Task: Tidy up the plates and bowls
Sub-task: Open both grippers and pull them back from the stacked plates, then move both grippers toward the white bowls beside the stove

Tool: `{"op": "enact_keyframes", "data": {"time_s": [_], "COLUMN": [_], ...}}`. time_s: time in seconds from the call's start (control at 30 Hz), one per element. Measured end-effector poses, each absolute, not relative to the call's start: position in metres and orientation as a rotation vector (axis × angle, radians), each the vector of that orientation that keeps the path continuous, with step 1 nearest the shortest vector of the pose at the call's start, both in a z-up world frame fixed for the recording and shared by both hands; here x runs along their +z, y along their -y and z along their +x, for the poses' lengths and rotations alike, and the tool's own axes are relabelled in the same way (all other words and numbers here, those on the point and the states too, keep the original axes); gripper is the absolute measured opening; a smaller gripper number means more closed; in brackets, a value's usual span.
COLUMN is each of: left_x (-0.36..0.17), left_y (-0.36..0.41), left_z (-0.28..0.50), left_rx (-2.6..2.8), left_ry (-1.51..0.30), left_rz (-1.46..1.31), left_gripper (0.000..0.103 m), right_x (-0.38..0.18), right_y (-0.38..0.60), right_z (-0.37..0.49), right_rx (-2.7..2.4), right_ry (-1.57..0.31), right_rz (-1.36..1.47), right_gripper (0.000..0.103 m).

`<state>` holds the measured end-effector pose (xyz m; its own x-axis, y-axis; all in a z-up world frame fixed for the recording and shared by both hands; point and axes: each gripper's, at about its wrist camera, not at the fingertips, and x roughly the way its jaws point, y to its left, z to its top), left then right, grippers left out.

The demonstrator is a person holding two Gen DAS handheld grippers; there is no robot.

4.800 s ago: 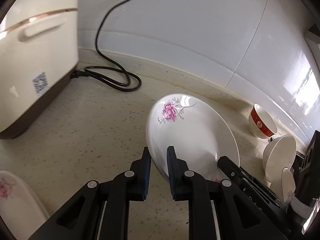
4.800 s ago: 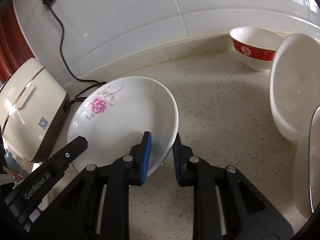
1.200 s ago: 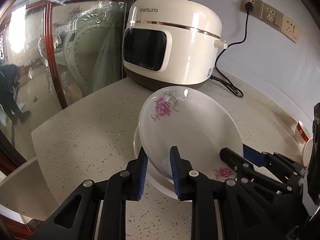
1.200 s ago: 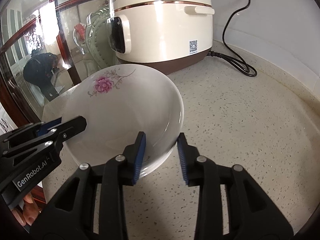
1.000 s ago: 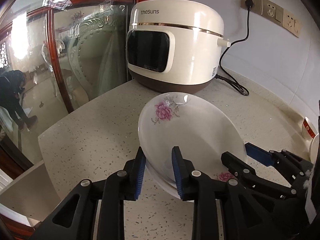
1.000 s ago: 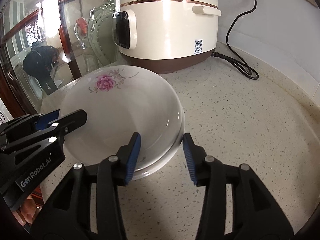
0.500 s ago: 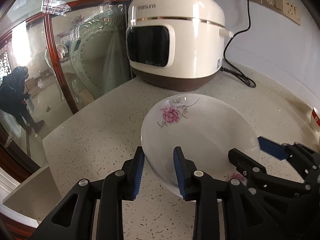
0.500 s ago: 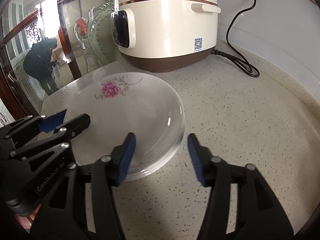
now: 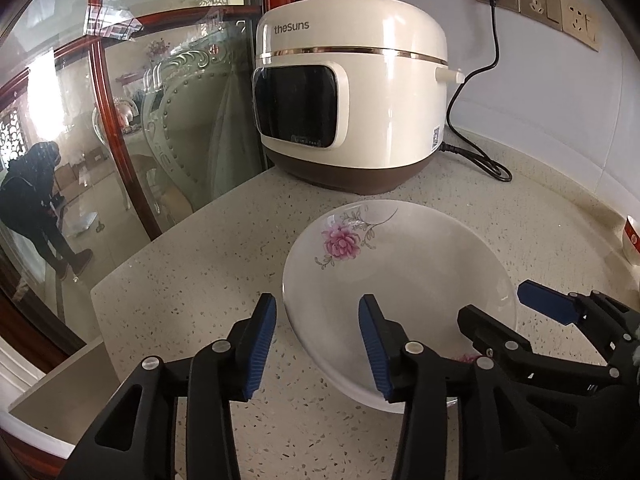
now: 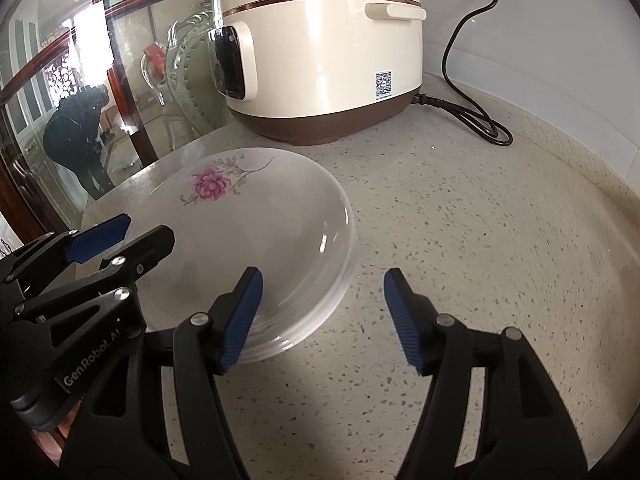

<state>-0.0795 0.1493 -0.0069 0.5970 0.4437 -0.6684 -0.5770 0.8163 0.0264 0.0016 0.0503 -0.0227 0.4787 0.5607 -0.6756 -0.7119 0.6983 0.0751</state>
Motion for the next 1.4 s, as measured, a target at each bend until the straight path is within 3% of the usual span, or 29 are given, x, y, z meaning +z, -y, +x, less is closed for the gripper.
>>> {"op": "enact_keyframes", "data": {"time_s": [0.37,0.63,1.4], "left_x": [0.001,0.015,0.033], "left_y": [-0.142,-0.131,-0.054], "left_z": [-0.081,-0.077,-0.034], "left_rx": [0.596,0.547,0.328], "left_ry": [-0.689,-0.657,-0.636], "left_rz": [-0.184,-0.153,-0.098], "left_gripper": [0.046,0.054,0.060], "right_x": [-0.020,-0.009,0.015], "right_y": [-0.044,-0.027,0.121], "right_z": [0.002,0.004,-0.007], "right_rx": [0.760,0.682,0.377], "right_ry": [-0.706,-0.650,-0.720], "right_rz": [-0.217,-0.236,0.048], "right_gripper": [0.070,0.076,0.082]}}
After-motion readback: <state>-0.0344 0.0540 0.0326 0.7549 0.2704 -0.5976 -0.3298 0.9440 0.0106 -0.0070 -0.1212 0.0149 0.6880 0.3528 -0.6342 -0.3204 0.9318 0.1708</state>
